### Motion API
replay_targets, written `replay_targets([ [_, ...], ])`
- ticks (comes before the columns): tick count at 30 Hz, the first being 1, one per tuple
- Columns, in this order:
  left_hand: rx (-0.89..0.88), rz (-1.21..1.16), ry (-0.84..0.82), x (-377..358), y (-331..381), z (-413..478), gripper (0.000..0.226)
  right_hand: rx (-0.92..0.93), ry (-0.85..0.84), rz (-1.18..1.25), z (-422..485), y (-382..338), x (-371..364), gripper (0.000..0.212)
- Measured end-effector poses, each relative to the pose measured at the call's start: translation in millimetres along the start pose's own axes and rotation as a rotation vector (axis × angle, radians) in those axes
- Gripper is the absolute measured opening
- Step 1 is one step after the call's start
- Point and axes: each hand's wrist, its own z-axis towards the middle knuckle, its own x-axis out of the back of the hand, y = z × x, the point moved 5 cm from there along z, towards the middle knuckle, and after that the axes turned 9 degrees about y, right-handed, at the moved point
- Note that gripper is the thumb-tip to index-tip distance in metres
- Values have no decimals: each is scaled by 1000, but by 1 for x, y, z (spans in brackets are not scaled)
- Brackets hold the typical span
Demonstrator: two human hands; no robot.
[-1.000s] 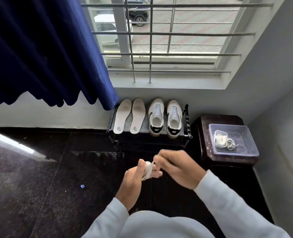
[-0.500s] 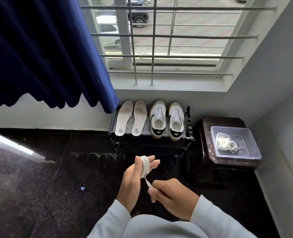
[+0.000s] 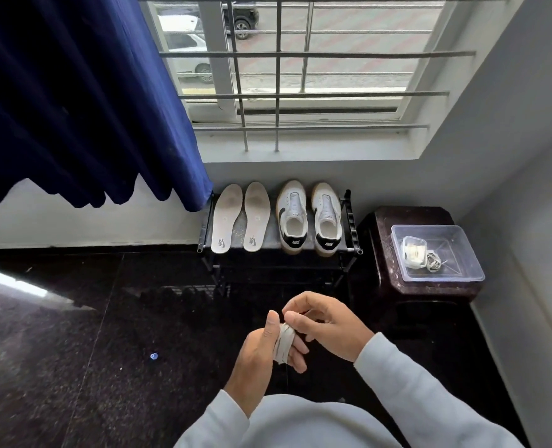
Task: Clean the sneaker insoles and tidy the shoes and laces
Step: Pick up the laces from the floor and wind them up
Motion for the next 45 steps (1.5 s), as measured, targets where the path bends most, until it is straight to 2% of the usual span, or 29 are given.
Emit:
replay_targets([
  [3,29,-39,2,8,-1,2,83,-136,-126,375,-5,-1,-18,27],
  [7,122,-187,51,22,3,3,78,-133,-26,552,-8,2,-36,31],
  [11,268,-397,70,31,-3,8,79,4,84,538,-7,4,-51,31],
  [14,385,-504,87,34,-11,9,80,72,253,482,-7,5,-57,24],
  [17,424,-509,120,38,-15,9,74,132,371,419,-7,5,-61,20],
  [24,398,-423,165,36,-19,16,67,141,502,311,-10,11,-59,27],
  [28,370,-422,92,16,-16,25,65,164,609,224,-15,17,-41,26],
  [31,359,-422,-31,-8,-10,36,61,179,676,235,-22,20,-18,32],
  [35,372,-357,-203,-48,-1,54,58,108,811,232,-27,36,20,38],
  [40,455,-295,-291,-124,5,87,56,-19,971,225,-31,65,84,32],
  [45,518,-226,-367,-229,-8,142,57,-138,1072,244,-21,114,178,25],
])
